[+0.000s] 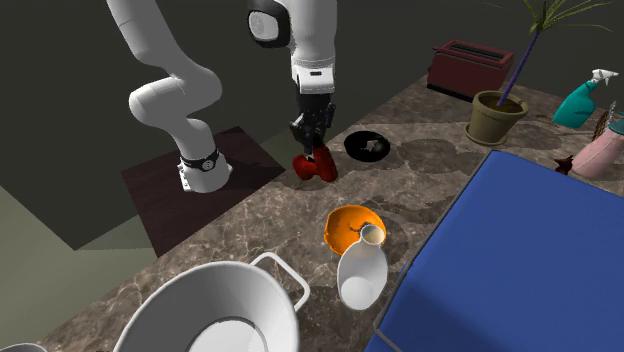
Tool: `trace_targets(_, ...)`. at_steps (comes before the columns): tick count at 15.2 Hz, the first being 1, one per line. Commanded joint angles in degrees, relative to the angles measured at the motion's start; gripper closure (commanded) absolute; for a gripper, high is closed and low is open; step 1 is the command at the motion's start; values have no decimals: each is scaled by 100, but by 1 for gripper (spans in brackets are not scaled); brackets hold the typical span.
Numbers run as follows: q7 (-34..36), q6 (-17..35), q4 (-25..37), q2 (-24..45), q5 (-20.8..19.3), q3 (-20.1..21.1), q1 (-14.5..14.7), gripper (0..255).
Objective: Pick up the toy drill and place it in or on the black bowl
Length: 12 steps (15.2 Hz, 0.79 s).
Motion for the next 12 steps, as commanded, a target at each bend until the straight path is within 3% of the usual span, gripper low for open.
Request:
trace_targets(1,312,42,70,104,57,236,102,255)
trace_targets(12,2038,-269,1178,882,33,1475,495,255)
